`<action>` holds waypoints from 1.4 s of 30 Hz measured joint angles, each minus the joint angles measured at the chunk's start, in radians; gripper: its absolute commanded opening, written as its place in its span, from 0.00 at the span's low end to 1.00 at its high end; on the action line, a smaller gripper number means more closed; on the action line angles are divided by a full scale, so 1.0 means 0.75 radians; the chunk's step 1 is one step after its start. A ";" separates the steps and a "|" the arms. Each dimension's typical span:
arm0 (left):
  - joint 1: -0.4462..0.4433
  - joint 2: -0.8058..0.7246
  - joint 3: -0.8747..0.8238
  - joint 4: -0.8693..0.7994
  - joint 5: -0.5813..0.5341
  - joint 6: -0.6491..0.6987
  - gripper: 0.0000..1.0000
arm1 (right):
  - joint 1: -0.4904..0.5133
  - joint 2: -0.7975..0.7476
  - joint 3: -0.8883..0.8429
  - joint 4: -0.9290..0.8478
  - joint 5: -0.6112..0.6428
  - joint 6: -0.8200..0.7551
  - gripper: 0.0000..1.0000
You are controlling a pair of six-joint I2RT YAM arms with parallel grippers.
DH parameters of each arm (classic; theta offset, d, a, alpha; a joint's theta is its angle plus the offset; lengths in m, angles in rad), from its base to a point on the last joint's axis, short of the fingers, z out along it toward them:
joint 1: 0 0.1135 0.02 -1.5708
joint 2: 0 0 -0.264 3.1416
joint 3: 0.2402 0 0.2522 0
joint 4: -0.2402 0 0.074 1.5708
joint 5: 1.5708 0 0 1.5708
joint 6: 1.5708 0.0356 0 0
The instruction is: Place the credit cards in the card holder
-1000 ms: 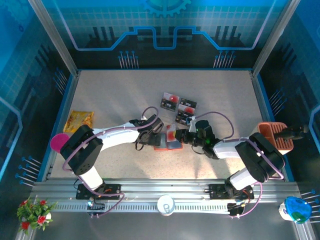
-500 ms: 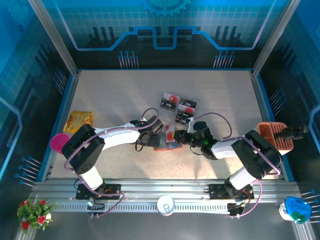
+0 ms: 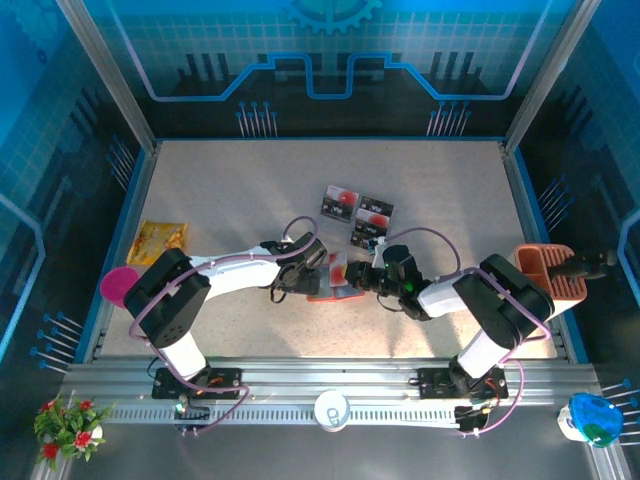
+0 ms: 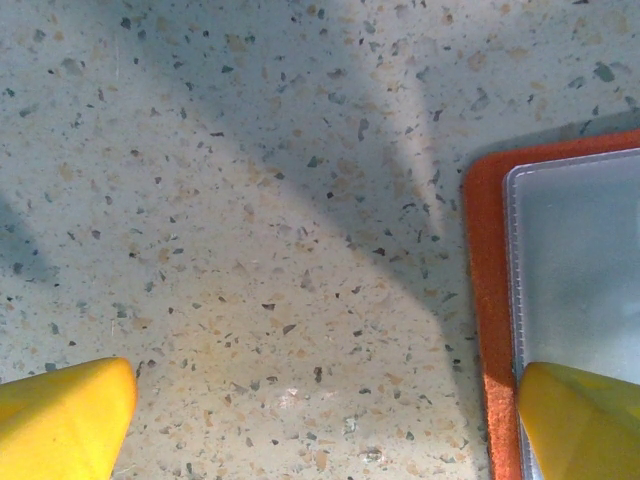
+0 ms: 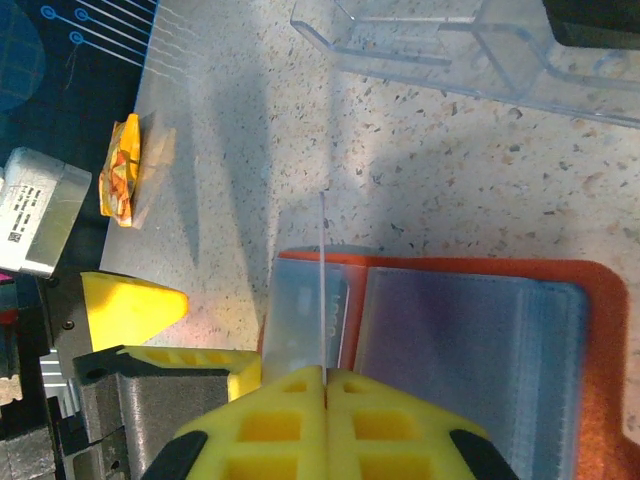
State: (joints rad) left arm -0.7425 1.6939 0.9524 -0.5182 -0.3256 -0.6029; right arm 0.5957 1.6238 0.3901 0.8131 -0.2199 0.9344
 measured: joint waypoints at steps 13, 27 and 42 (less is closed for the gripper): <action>0.000 0.002 0.000 0.002 0.000 0.000 0.99 | 0.018 0.000 -0.022 0.012 0.045 0.022 0.00; 0.000 0.007 0.000 0.011 0.000 0.000 0.99 | 0.046 -0.001 -0.023 -0.002 0.074 0.027 0.00; 0.000 0.012 0.000 0.036 0.000 0.000 0.99 | 0.055 -0.046 -0.039 -0.076 0.083 0.027 0.00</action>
State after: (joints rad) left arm -0.7425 1.7031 0.9524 -0.4915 -0.3256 -0.6029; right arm 0.6369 1.5890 0.3607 0.7559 -0.1577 0.9550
